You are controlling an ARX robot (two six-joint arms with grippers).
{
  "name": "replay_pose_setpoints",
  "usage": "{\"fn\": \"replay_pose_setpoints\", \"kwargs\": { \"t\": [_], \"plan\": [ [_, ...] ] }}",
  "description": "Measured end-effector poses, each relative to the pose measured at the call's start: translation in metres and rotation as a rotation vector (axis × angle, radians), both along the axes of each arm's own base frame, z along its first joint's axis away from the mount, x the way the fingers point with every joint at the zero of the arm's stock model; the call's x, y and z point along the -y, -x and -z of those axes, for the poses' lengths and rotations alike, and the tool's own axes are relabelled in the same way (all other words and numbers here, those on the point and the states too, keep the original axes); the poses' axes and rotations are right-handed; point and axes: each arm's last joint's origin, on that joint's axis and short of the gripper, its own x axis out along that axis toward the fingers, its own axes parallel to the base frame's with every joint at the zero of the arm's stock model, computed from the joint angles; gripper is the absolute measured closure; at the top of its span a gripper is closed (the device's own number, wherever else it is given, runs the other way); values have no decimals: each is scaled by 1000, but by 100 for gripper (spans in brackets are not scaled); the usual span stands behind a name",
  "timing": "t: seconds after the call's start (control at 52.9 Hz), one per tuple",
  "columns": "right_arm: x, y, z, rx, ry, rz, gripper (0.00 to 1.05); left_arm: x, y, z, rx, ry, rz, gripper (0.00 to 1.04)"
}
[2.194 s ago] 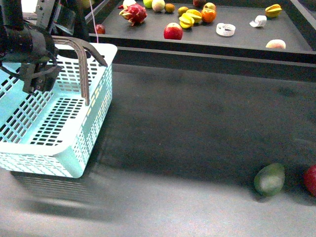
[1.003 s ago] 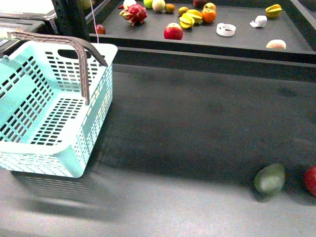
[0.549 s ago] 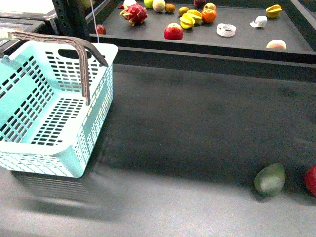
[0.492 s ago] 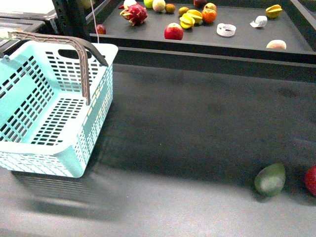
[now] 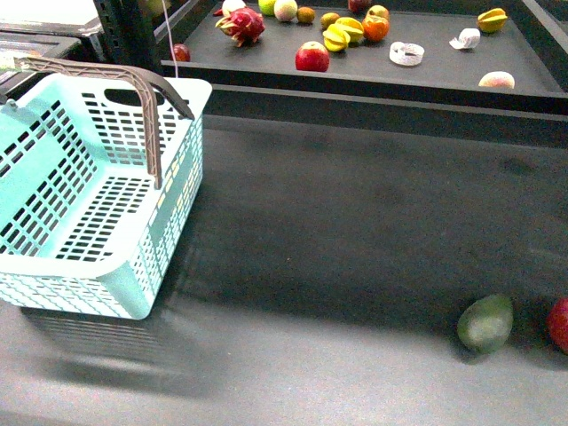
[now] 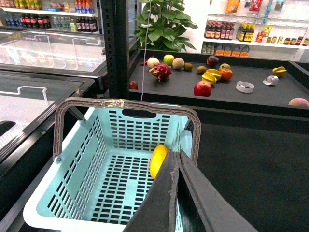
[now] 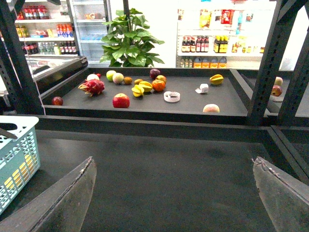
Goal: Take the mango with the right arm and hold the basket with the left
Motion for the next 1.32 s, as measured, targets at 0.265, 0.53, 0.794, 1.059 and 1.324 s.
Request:
{"fn": "replay_pose_setpoints", "kwargs": {
  "t": [0.265, 0.53, 0.794, 1.059, 1.324],
  "plan": [
    [0, 0, 0, 0, 0, 0, 8, 0, 12, -3, 10, 0, 0, 101],
    [0, 0, 0, 0, 0, 0, 8, 0, 19, -3, 11, -1, 0, 101],
    [0, 0, 0, 0, 0, 0, 8, 0, 25, -3, 12, -1, 0, 101],
    [0, 0, 0, 0, 0, 0, 8, 0, 37, 0, 5, -1, 0, 101],
    [0, 0, 0, 0, 0, 0, 8, 0, 37, 0, 6, -1, 0, 101]
  ]
}}
